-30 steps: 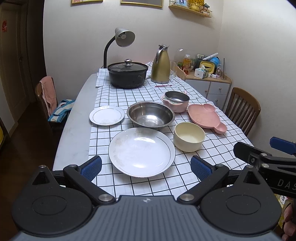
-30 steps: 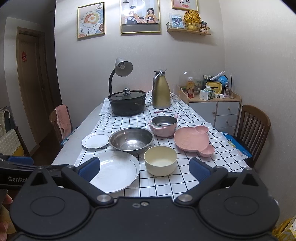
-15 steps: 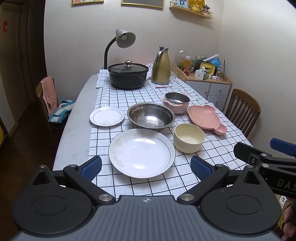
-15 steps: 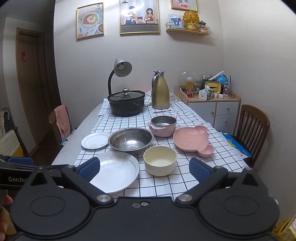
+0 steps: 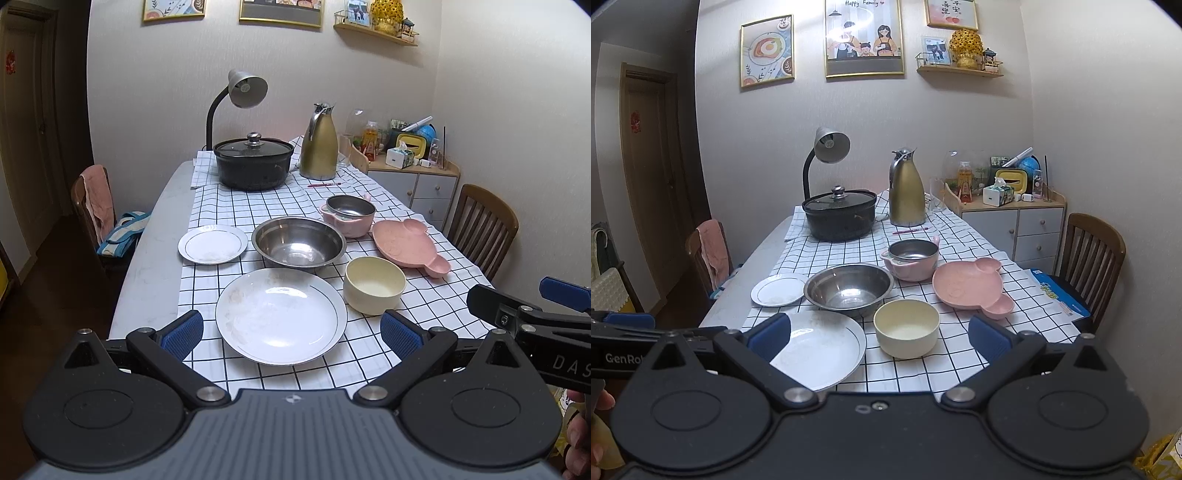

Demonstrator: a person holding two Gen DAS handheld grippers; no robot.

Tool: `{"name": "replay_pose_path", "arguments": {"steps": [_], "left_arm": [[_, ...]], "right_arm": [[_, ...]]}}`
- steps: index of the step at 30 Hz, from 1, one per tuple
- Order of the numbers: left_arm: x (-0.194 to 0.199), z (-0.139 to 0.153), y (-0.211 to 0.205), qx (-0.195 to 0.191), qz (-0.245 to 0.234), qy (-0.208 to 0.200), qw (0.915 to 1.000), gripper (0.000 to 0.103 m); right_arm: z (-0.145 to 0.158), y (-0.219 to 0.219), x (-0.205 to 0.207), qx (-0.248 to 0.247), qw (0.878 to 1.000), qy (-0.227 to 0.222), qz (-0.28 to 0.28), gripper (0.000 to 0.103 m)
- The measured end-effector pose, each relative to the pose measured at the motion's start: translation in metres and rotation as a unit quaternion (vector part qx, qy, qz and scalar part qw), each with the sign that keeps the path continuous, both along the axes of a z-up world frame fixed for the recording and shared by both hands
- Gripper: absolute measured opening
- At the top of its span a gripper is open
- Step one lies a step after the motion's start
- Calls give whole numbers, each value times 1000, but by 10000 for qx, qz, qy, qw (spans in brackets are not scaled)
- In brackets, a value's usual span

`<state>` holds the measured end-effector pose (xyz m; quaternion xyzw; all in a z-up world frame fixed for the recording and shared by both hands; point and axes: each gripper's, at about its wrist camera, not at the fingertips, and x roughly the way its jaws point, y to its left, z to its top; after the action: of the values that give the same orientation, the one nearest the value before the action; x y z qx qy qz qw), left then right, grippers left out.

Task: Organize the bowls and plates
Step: 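Move both tools toward the rim of the large floral white plate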

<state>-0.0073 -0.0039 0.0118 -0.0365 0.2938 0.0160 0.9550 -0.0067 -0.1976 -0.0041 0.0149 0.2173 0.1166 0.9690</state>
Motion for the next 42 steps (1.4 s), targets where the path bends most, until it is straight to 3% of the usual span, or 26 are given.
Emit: {"name": "replay_pose_path", "arguments": {"steps": [14, 30, 42], "left_arm": [[-3, 5, 1, -78, -30, -174, 9998, 103], [14, -4, 14, -294, -10, 6, 9996, 103], [36, -10, 20, -234, -33, 50, 9997, 103]], "right_arm": [[6, -2, -2, 26, 9997, -237, -81, 103], [2, 8, 12, -50, 9998, -168, 36, 103], [-2, 15, 29, -145, 9998, -121, 81, 102]]}}
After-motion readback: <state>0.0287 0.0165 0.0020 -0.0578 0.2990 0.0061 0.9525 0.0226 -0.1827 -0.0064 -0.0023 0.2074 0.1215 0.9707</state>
